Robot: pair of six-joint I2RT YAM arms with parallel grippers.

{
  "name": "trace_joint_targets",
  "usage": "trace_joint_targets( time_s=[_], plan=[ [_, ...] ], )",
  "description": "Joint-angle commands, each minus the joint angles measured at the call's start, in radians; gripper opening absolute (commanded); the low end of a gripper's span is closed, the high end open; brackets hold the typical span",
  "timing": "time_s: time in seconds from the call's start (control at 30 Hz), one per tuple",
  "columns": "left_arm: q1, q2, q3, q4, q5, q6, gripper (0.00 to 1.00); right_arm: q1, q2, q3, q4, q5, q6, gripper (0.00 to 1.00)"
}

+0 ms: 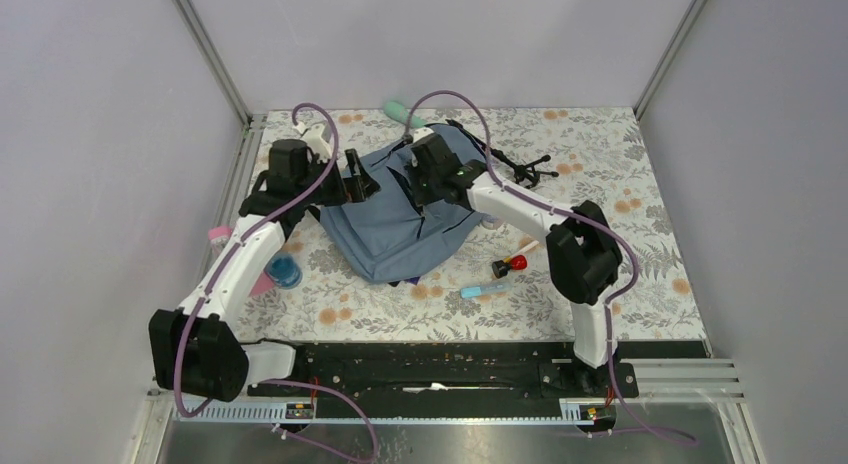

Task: Pack the student bag
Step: Unzip the student bag at the center of the board.

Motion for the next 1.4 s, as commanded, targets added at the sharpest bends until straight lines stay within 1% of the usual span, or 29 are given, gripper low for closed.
trace_joint_targets(
  time_s=[0.0, 0.1, 0.2, 0.3, 0.43, 0.6, 0.8, 0.93, 0.97, 1.0, 1.1, 1.13, 1.23, 1.27, 1.37],
  plan=[
    [-0.063, 0.073, 0.021, 0.028, -0.064, -0.025, 0.99, -0.069, -0.125, -0.132, 0.174, -0.27, 0.208, 0.0],
    [-0.115, 0.146, 0.066, 0.023, -0.075, -0.051, 0.99, -0.07, -0.153, -0.182, 0.239, -0.318, 0.239, 0.0],
    [-0.13, 0.229, 0.108, 0.038, -0.098, -0.091, 0.99, -0.071, -0.174, -0.211, 0.266, -0.329, 0.248, 0.0],
    [-0.133, 0.282, 0.135, 0.073, -0.183, -0.119, 0.99, -0.071, -0.202, -0.25, 0.298, -0.335, 0.257, 0.0],
    [-0.154, 0.365, 0.199, 0.069, -0.33, -0.1, 0.99, -0.071, -0.224, -0.302, 0.367, -0.363, 0.282, 0.0],
    [-0.16, 0.456, 0.255, 0.101, -0.375, -0.145, 0.99, -0.069, -0.231, -0.331, 0.405, -0.386, 0.295, 0.0],
    [-0.17, 0.535, 0.34, 0.071, -0.497, -0.128, 0.99, -0.07, -0.242, -0.34, 0.416, -0.385, 0.28, 0.0],
    [-0.187, 0.572, 0.37, 0.037, -0.519, -0.089, 0.98, -0.07, -0.244, -0.345, 0.419, -0.386, 0.275, 0.0],
    [-0.192, 0.578, 0.376, 0.023, -0.519, -0.075, 0.96, -0.069, -0.243, -0.345, 0.42, -0.385, 0.273, 0.0],
    [-0.196, 0.581, 0.383, 0.008, -0.517, -0.059, 0.91, -0.07, -0.243, -0.345, 0.419, -0.38, 0.272, 0.0],
    [-0.199, 0.571, 0.381, -0.036, -0.509, -0.014, 0.72, -0.07, -0.246, -0.352, 0.412, -0.354, 0.261, 0.0],
    [-0.199, 0.562, 0.375, -0.046, -0.51, 0.002, 0.64, -0.069, -0.247, -0.351, 0.405, -0.342, 0.255, 0.0],
    [-0.198, 0.536, 0.372, -0.086, -0.497, 0.05, 0.5, -0.07, -0.248, -0.343, 0.372, -0.296, 0.235, 0.0],
    [-0.198, 0.532, 0.382, -0.112, -0.49, 0.066, 0.46, -0.071, -0.249, -0.341, 0.364, -0.285, 0.231, 0.0],
    [-0.197, 0.519, 0.403, -0.17, -0.474, 0.115, 0.42, -0.071, -0.25, -0.333, 0.342, -0.255, 0.217, 0.0]
  ],
)
